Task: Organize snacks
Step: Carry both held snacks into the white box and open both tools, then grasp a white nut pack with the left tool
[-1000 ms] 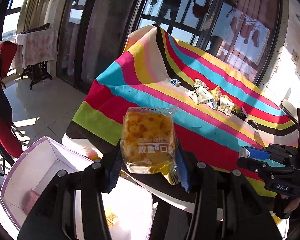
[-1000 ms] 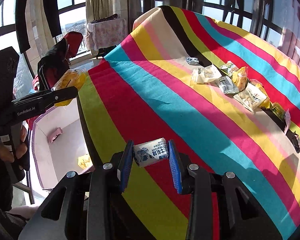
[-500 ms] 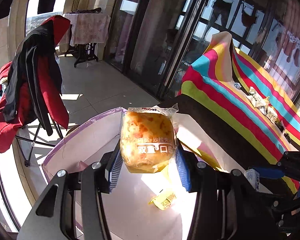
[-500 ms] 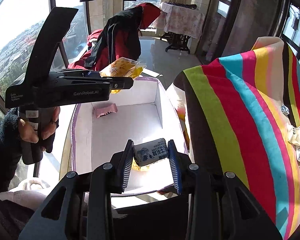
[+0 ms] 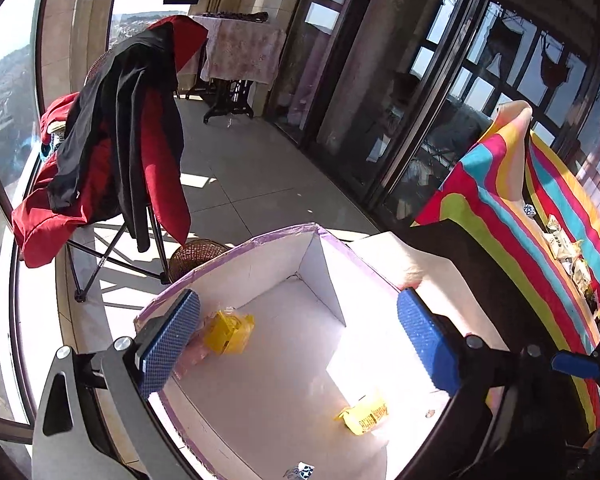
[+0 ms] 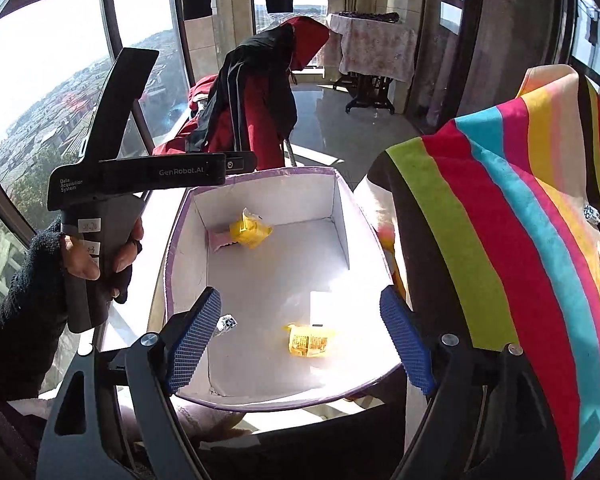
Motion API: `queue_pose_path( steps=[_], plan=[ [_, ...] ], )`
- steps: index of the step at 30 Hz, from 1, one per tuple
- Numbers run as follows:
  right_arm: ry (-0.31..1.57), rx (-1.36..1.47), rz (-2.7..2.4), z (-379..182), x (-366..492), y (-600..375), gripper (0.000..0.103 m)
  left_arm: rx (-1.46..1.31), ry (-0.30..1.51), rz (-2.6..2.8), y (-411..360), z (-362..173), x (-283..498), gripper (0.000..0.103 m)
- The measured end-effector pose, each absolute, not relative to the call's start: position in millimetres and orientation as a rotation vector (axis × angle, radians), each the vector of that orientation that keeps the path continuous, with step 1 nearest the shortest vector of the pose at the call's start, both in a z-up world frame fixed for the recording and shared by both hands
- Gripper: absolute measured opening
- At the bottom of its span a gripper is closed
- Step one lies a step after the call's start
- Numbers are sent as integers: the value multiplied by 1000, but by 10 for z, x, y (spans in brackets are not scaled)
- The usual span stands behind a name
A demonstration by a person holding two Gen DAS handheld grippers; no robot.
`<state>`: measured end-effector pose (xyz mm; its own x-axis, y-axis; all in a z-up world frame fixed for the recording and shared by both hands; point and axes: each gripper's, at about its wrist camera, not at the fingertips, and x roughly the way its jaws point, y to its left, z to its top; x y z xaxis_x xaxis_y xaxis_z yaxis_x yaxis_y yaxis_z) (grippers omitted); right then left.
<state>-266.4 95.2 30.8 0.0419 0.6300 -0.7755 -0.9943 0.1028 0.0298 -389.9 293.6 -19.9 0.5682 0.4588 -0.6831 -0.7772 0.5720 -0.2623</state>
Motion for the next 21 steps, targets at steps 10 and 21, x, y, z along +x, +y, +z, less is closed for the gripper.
queue_pose_path(
  steps=[10, 21],
  plan=[
    [633, -568, 1171, 511, -2207, -168, 86, -498, 723, 551, 2345, -47, -2969, 101],
    [713, -301, 698, 469, -1163, -1612, 86, -264, 773, 169, 1117, 368, -1037, 101]
  ],
)
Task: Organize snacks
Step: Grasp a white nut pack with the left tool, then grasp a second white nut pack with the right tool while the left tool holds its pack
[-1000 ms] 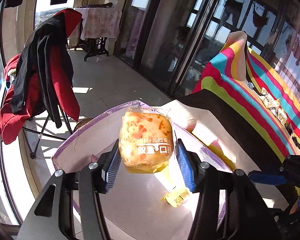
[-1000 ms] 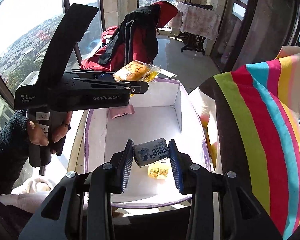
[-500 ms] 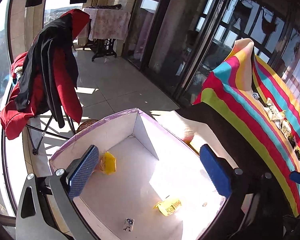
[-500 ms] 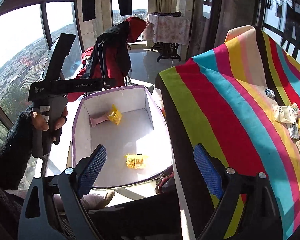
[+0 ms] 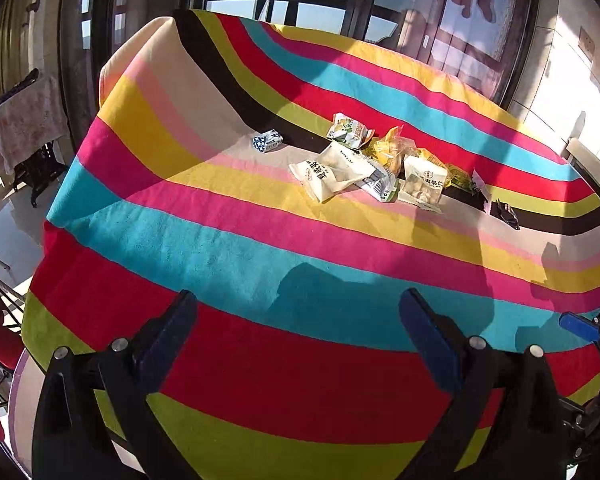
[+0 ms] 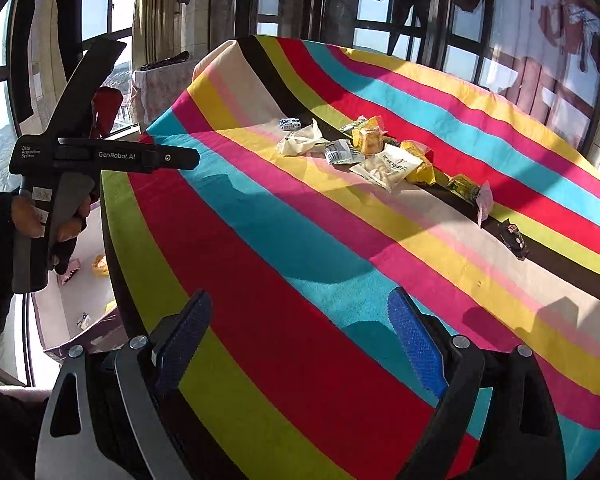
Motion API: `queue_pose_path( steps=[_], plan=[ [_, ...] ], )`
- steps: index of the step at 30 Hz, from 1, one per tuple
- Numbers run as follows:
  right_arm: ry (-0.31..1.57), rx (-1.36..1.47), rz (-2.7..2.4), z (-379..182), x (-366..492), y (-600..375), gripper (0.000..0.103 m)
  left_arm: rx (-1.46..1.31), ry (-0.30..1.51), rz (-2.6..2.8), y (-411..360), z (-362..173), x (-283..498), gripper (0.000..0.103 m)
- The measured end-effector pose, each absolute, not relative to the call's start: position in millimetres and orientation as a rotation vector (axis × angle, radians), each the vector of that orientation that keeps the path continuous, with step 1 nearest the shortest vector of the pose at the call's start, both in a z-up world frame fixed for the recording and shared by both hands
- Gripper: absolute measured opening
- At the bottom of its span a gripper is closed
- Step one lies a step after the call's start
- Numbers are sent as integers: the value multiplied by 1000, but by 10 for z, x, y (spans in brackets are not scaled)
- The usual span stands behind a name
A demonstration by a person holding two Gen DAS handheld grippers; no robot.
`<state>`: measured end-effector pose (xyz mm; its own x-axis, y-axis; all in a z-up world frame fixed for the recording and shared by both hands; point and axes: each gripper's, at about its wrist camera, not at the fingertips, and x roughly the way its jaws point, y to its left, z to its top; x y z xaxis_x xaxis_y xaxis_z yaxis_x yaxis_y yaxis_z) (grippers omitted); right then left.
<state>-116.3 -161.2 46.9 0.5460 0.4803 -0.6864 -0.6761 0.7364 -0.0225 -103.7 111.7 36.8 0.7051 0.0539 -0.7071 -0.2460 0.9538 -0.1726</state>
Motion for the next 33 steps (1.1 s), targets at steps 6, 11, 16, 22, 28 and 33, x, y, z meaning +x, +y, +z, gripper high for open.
queue_pose_path(
  steps=[6, 11, 16, 22, 28, 33],
  plan=[
    [768, -72, 594, 422, -868, -2273, 86, -601, 797, 156, 1385, 221, -210, 101],
    [761, -8, 607, 426, -820, -2347, 86, -675, 823, 239, 1574, 160, 264, 101],
    [743, -86, 624, 414, -876, -2214, 86, -578, 872, 306, 1478, 123, 549, 101],
    [741, -91, 632, 410, -900, -2213, 86, -525, 824, 238, 1390, 64, 401, 42],
    [778, -127, 616, 390, -777, -2058, 86, -454, 773, 186, 1329, 77, -63, 41],
    [794, -154, 676, 381, -386, -1598, 86, -546, 739, 144, 1459, 77, -249, 43]
  ],
)
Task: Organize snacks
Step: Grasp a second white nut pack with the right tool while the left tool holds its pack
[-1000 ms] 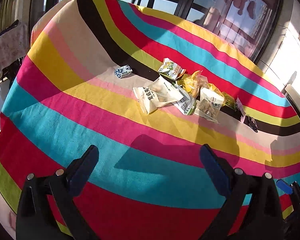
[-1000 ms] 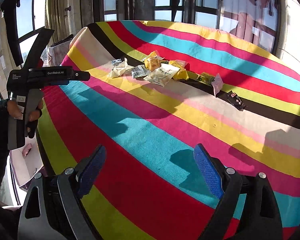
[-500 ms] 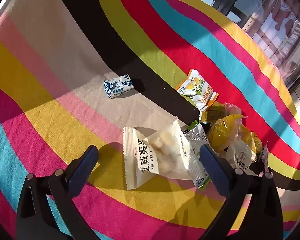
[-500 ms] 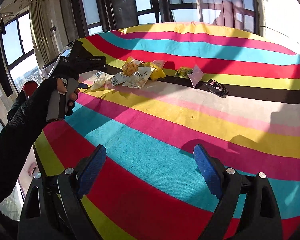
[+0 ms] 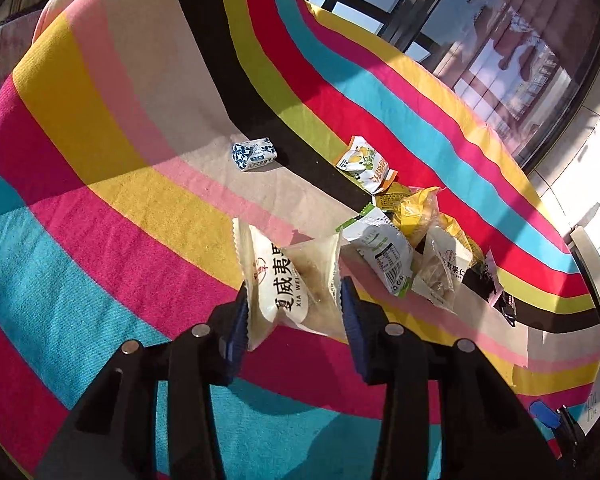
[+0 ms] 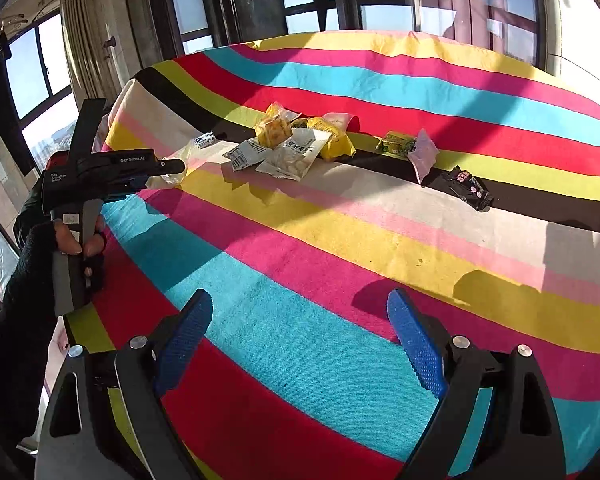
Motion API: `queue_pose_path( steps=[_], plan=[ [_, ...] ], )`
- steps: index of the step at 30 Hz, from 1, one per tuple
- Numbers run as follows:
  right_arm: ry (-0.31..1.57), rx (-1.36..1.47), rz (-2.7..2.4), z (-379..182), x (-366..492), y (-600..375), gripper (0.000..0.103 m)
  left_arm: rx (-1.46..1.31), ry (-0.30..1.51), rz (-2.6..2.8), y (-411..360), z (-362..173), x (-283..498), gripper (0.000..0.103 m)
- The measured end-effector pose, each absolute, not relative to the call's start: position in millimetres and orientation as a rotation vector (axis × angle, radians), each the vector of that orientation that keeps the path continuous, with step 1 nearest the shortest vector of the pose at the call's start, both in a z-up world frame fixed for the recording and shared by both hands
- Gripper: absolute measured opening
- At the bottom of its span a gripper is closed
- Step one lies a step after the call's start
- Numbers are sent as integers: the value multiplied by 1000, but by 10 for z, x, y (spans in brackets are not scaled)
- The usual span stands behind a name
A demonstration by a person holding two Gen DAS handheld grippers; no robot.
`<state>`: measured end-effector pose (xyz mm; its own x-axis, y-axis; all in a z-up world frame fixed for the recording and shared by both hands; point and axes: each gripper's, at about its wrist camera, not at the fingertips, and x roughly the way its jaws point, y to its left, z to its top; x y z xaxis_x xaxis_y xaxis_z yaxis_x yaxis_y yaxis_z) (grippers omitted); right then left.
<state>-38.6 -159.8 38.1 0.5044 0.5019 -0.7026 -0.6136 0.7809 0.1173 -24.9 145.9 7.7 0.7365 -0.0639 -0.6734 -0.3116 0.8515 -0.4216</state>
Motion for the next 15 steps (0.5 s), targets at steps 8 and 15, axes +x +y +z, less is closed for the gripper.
queue_pose_path(
  steps=[8, 15],
  plan=[
    [755, -286, 844, 414, 384, -767, 86, -537, 746, 109, 1408, 64, -197, 47],
    [805, -414, 876, 313, 922, -212, 86, -528, 749, 94, 1385, 67, -189, 51]
  ],
)
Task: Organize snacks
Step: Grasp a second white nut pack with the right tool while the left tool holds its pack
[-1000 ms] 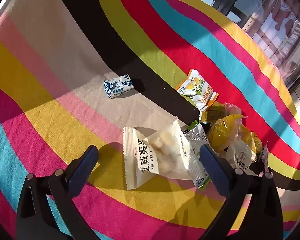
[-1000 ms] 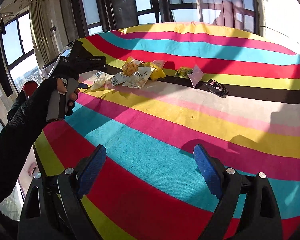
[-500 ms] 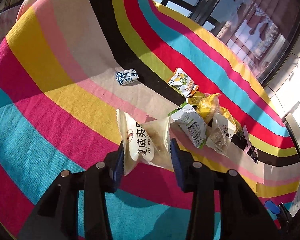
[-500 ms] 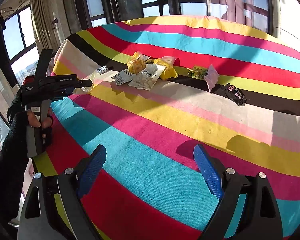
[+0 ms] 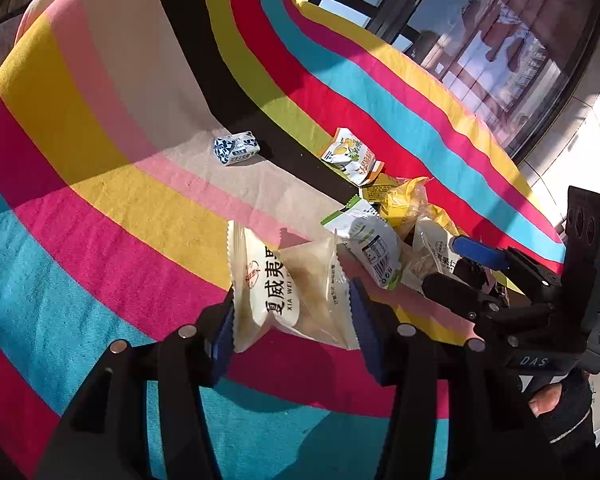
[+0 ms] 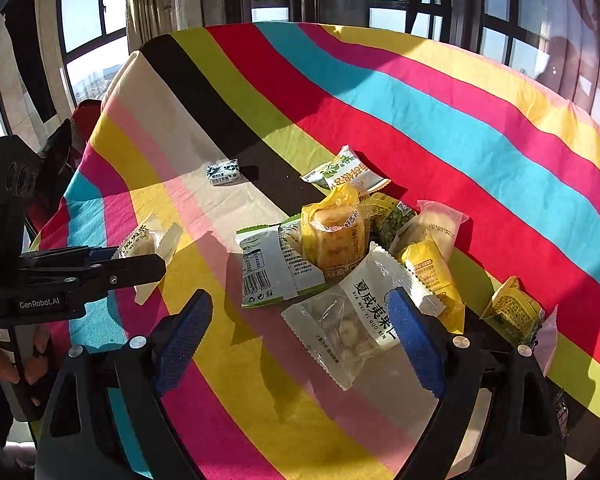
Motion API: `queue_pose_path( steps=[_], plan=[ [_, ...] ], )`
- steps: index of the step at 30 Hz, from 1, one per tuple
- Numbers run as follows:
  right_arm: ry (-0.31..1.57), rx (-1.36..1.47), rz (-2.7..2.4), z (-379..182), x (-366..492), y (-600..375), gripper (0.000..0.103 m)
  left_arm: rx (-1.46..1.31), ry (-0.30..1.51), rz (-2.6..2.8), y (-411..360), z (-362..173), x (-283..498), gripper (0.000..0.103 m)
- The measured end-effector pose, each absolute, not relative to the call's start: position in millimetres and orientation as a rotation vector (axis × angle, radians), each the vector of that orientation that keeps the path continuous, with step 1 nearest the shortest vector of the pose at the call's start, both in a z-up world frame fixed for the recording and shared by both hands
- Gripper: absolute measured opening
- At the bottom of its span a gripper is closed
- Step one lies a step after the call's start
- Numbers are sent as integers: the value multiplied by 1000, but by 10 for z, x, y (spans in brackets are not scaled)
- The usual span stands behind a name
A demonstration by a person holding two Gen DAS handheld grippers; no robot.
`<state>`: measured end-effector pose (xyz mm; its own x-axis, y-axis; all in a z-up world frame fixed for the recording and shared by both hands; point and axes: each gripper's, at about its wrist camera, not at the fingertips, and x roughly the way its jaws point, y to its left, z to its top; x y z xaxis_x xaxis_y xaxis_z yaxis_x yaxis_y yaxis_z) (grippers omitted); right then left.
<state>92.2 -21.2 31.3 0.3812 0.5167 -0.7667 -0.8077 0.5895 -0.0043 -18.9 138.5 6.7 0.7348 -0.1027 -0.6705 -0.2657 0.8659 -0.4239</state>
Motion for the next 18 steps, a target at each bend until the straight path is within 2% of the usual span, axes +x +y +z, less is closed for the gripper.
queue_pose_path(
  steps=[3, 6, 11, 16, 18],
  plan=[
    [899, -481, 854, 80, 1085, -175, 86, -526, 752, 86, 1379, 65, -185, 53],
    [960, -293, 995, 135, 1037, -441, 87, -523, 754, 76, 1373, 64, -181, 55],
    [899, -276, 951, 189, 792, -741, 86, -514, 759, 59, 1354, 65, -157, 61],
    [956, -216, 843, 128, 1042, -763, 87, -514, 751, 79, 1363, 75, -172, 77],
    [990, -244, 832, 83, 1098, -656, 87, -514, 752, 80, 1367, 74, -171, 77]
  ],
)
